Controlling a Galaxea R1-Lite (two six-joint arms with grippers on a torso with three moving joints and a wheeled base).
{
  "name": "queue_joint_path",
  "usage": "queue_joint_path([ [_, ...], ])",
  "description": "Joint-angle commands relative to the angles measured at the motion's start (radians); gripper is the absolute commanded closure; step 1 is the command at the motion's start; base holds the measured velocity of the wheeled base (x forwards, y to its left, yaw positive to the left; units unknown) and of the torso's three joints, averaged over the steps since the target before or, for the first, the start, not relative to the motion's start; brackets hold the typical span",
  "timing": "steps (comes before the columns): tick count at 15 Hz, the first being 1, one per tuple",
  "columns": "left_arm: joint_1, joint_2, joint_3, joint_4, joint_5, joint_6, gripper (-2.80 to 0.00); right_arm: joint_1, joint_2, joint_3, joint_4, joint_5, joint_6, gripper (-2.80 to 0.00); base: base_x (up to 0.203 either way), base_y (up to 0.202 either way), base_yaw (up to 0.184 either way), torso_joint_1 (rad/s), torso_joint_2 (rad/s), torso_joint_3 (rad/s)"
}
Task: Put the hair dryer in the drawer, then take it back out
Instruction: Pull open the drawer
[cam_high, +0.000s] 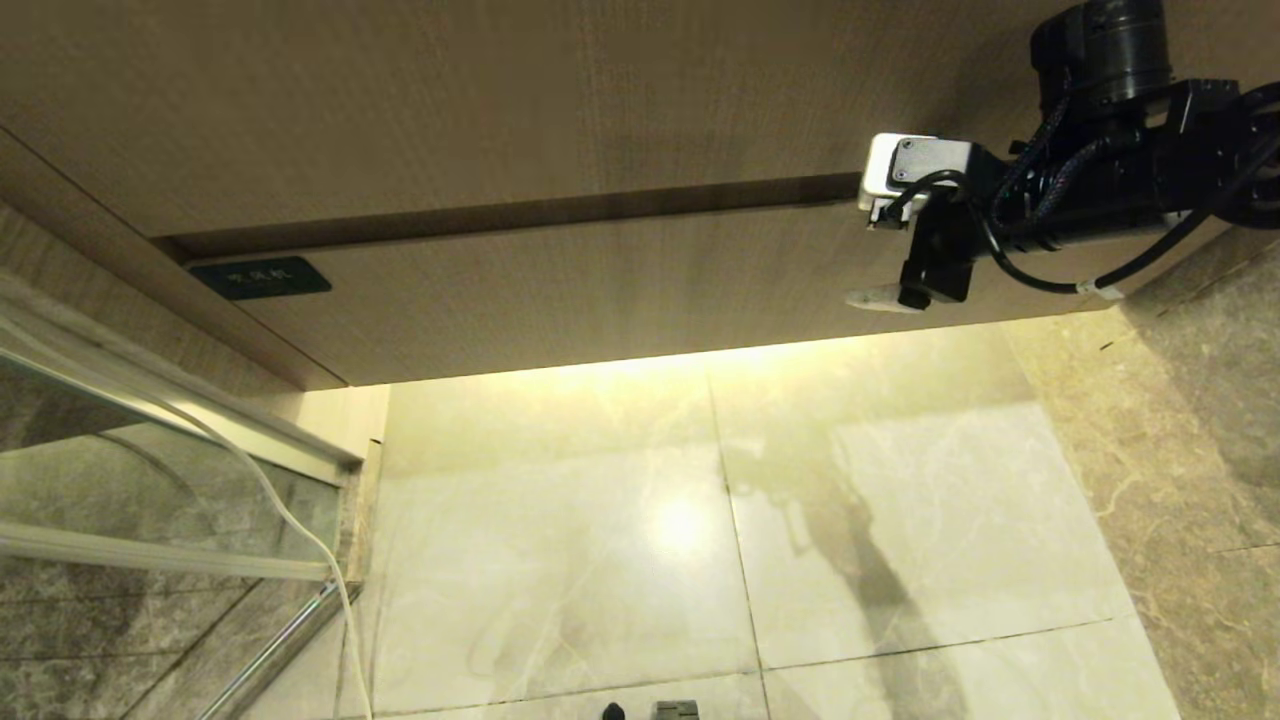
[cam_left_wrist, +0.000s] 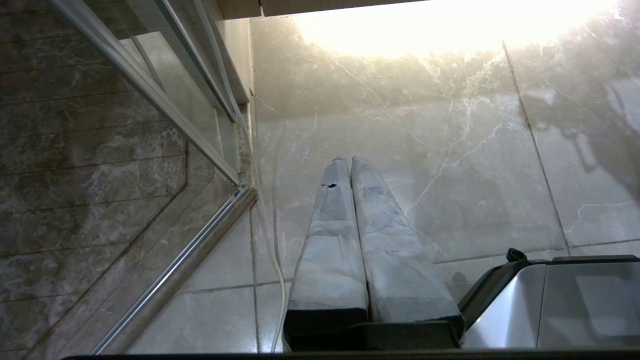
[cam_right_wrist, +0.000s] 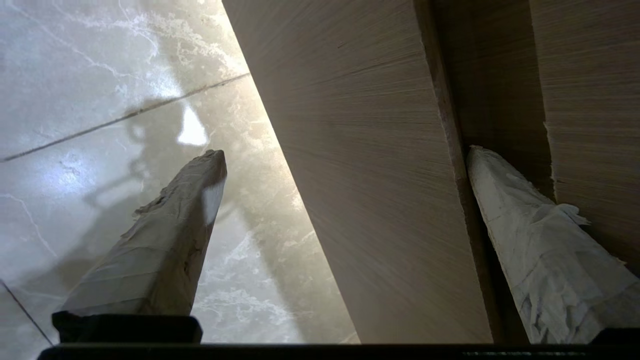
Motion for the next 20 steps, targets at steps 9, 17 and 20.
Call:
queue_joint_path([
  [9, -0.001, 0.0, 0.0, -0.001, 0.0, 0.0, 0.0, -0.002, -0.015, 0.011, 0.116, -0.003, 0.013, -2.8, 0.0, 0.0, 0.0, 0.0, 0.0, 0.0],
  [17, -0.001, 0.002, 0.0, -0.001, 0.0, 0.0, 0.0, -0.002, -0.019, 0.012, 0.166, -0.004, 0.017, -2.8, 0.0, 0.0, 0.0, 0.0, 0.0, 0.0],
  [20, -0.001, 0.002, 0.0, -0.001, 0.0, 0.0, 0.0, -0.002, -0.02, 0.014, 0.204, -0.003, 0.017, -2.8, 0.0, 0.0, 0.0, 0.0, 0.0, 0.0],
])
